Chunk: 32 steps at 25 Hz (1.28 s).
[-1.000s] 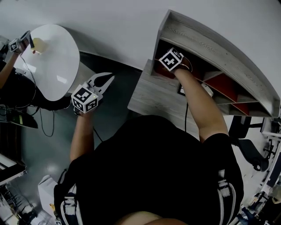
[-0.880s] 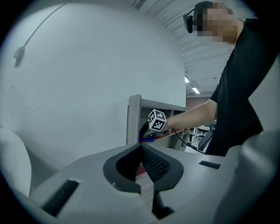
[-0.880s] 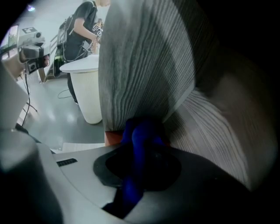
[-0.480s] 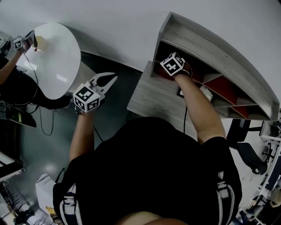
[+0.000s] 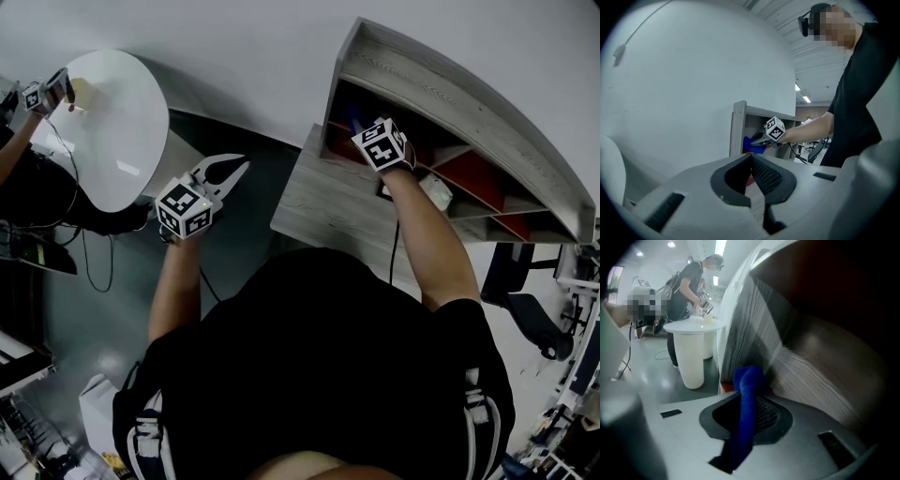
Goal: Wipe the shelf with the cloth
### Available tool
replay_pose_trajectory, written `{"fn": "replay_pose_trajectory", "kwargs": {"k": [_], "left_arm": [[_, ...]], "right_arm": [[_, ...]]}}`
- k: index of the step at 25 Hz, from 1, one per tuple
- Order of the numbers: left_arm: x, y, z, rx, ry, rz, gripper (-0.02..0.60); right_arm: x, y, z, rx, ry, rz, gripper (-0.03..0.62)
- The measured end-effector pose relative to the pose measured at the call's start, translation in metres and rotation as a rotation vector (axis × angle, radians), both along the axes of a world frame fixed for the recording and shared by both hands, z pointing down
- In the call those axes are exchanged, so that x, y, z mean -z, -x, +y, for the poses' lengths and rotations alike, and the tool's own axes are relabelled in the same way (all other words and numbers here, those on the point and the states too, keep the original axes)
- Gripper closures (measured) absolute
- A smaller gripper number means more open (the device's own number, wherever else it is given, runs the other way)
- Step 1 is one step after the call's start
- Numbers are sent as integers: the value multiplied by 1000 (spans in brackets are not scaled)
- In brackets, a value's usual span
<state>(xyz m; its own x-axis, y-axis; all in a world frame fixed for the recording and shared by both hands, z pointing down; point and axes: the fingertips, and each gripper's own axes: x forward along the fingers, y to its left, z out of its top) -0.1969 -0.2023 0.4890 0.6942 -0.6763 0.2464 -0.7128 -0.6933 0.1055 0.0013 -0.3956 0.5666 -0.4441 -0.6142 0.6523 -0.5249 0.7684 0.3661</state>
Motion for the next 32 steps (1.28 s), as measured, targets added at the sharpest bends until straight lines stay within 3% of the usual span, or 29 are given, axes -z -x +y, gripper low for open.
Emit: {"fn": "replay_pose_trajectory", "kwargs": {"k": [7,20,32], "left_arm": [[6,-22,2,-76,-16,2,565],[20,-54,5,-167,-63,41,565],[29,-82,12,-234,-95,4,565]], "right_arm": [[11,-25,25,-109,95,-228,534],[52,-67,79,-172,0,-291,534],[96,-110,115,-228,-76,-399,534]]}}
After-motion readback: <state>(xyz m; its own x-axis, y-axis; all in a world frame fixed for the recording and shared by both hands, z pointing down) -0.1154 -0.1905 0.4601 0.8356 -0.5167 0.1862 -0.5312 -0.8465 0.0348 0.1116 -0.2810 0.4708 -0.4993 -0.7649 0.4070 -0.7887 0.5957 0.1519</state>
